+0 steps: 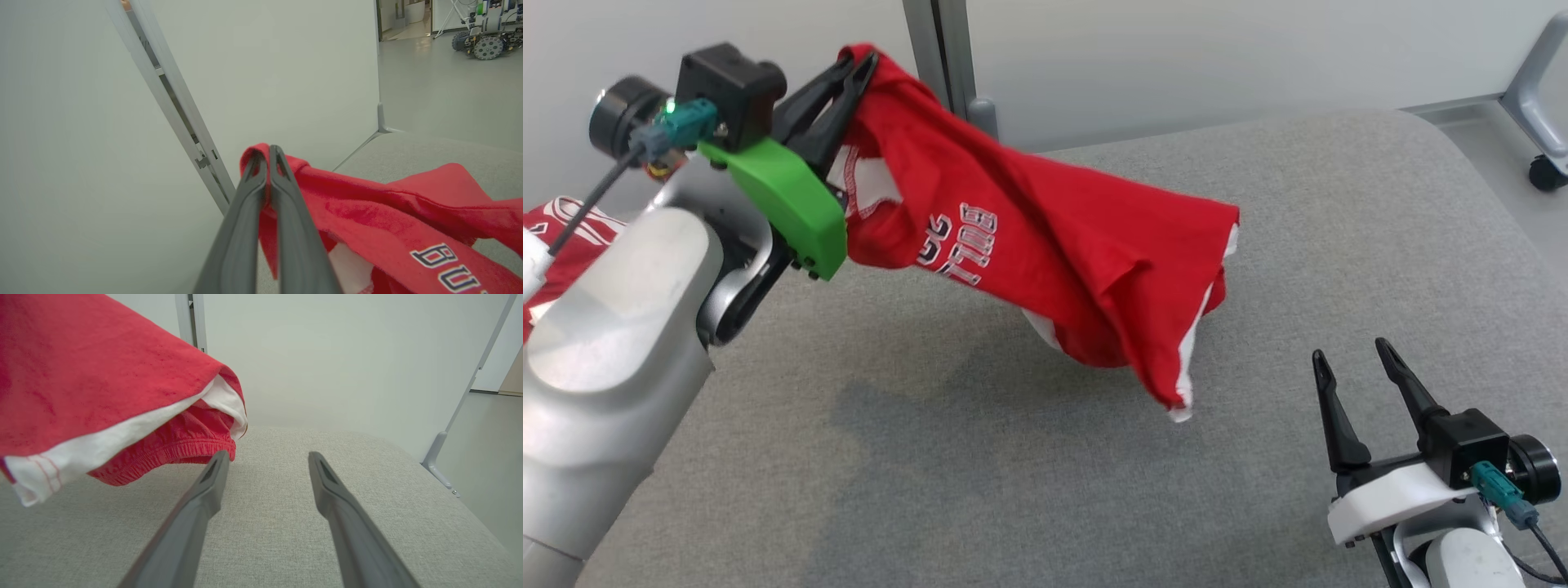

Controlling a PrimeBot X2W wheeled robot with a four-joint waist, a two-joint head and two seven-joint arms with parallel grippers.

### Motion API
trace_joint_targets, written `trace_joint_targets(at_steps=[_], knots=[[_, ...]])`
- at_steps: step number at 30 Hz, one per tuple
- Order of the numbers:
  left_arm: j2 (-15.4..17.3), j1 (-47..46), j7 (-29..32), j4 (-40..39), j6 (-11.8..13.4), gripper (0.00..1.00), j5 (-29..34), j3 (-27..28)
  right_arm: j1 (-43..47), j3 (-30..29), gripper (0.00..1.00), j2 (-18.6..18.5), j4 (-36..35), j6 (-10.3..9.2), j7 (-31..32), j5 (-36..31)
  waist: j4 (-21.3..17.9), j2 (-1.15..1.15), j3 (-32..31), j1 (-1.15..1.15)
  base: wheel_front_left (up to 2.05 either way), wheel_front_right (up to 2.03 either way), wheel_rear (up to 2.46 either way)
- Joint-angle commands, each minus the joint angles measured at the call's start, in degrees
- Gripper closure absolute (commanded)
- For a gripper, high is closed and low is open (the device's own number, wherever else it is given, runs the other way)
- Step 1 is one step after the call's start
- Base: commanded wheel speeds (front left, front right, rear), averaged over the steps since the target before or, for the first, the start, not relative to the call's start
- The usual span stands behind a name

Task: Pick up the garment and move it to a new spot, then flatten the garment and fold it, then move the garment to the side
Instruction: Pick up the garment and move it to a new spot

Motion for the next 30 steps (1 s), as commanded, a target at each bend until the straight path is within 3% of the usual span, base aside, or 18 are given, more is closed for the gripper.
trace_joint_targets(at_steps=[1,13,14,15,16,17,22,30], knots=[[-0.2,1.9,-0.9,1.4,0.1,1.00,-0.2,-0.2,-0.9,-0.1,0.00,-0.2,-0.4,-0.06,-0.3,0.2,-0.4,0.00,1.7,0.00,0.00,0.00,0.00],[-5.5,6.7,-11.1,24.1,1.4,1.00,1.1,-0.6,-5.3,1.1,0.00,-0.2,-1.1,-0.06,-0.3,-0.4,-2.1,0.00,10.8,0.00,0.00,0.00,0.00],[-6.0,6.5,-11.5,25.2,1.4,0.81,1.3,-0.3,-5.6,1.1,0.00,-0.2,-1.1,-0.06,-0.3,-0.5,-2.1,0.00,11.1,0.00,0.00,0.00,0.00],[-6.5,6.4,-11.9,26.3,1.3,0.52,1.7,0.1,-5.7,1.0,0.00,-0.2,-1.2,-0.06,-0.3,-0.5,-2.1,0.00,11.5,0.00,0.00,0.00,0.00],[-6.9,6.2,-12.0,27.1,1.5,0.12,1.8,0.6,-5.8,1.0,0.00,-0.2,-1.2,-0.06,-0.3,-0.6,-2.1,0.00,11.7,0.00,0.00,0.00,0.00],[-7.4,6.2,-12.2,27.9,1.9,0.00,1.8,1.4,-6.0,1.0,0.00,-0.2,-1.2,-0.06,-0.3,-0.6,-2.0,0.00,11.9,0.00,0.00,0.00,0.00],[-8.5,9.0,-12.2,25.7,3.0,0.00,3.2,8.1,-6.2,1.3,0.00,-0.2,-0.8,-0.06,-0.3,-0.8,-1.3,0.00,11.8,0.00,0.00,0.00,0.00],[-10.2,16.6,-12.2,20.9,2.1,0.00,7.2,17.6,-4.4,1.3,0.00,-0.2,0.2,-0.06,-0.3,-1.1,0.7,0.00,7.8,0.00,0.00,0.00,0.00]])
